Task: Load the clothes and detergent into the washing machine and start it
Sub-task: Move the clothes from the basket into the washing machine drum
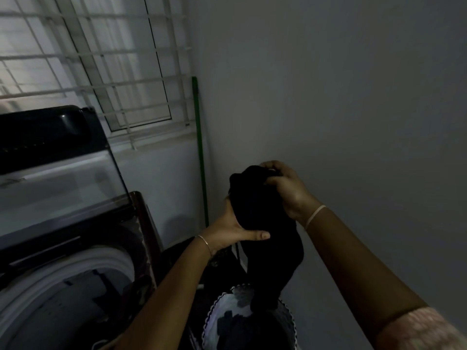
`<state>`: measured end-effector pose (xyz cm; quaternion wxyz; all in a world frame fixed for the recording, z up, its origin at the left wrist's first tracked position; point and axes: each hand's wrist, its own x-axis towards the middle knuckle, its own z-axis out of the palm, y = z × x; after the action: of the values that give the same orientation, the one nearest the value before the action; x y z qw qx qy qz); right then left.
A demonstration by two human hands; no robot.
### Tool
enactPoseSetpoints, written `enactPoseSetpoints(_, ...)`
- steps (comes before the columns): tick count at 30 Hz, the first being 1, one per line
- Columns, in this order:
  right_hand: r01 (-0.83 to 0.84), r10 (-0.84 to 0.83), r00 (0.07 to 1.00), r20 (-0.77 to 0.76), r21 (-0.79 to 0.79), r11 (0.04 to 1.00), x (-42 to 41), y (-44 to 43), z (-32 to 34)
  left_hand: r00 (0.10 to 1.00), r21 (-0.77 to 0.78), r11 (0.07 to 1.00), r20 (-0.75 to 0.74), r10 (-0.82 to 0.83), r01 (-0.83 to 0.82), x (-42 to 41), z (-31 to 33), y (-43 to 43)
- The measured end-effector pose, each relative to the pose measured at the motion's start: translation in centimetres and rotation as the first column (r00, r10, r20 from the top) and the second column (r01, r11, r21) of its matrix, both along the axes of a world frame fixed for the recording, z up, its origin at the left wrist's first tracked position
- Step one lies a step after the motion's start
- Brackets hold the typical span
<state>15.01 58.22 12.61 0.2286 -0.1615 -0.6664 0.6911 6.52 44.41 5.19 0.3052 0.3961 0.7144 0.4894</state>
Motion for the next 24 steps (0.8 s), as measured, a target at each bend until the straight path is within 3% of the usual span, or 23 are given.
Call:
enactPoseSetpoints(3,0.011,-0.016,0.999,-0.035,-0.121,0.993,-0.9,-0.8,0.9,0.969,0.132,0.963,0.107,0.223,-0.236,2.1,0.1,1.5)
enactPoseSetpoints(6,-0.034,0.031,0.999,-0.022,-0.126,0.992,-1.4,-1.4,1.4,0.843,0.235,0.825,0.315,0.436,-0.514,2.9,0.1,2.8)
enactPoseSetpoints(8,-0.109,0.100,0.993,-0.057,-0.192,0.975,-1.6,-1.8,1.8,0.754,0.224,0.755,0.443,0.485,-0.617,3.1,-0.1,3.0)
enactPoseSetpoints(11,-0.238,0.213,0.969,-0.122,-0.265,0.934,-2.1,-2.4,2.3,0.561,0.164,0.673,0.709,0.427,-0.721,3.4,0.0,2.8)
enactPoseSetpoints(15,-0.184,0.181,0.983,0.038,0.101,0.978,-2.2,-3.0,0.2,0.377,0.108,0.691,0.892,0.250,-0.715,3.2,1.2,2.3)
enactPoseSetpoints(18,-0.216,0.120,0.966,0.231,0.454,0.865,-0.6,-2.1,-2.9,0.347,0.071,0.719,0.906,0.244,-0.691,2.3,2.3,1.6)
enactPoseSetpoints(20,-0.266,0.114,0.942,0.315,0.500,0.824,0.8,-1.3,-4.7,0.347,0.074,0.757,0.914,0.208,-0.649,2.0,3.0,1.1)
enactPoseSetpoints(24,-0.291,0.164,0.934,0.317,0.409,0.865,2.4,-0.9,-6.4,0.312,0.067,0.777,0.934,0.171,-0.626,2.4,3.8,1.2)
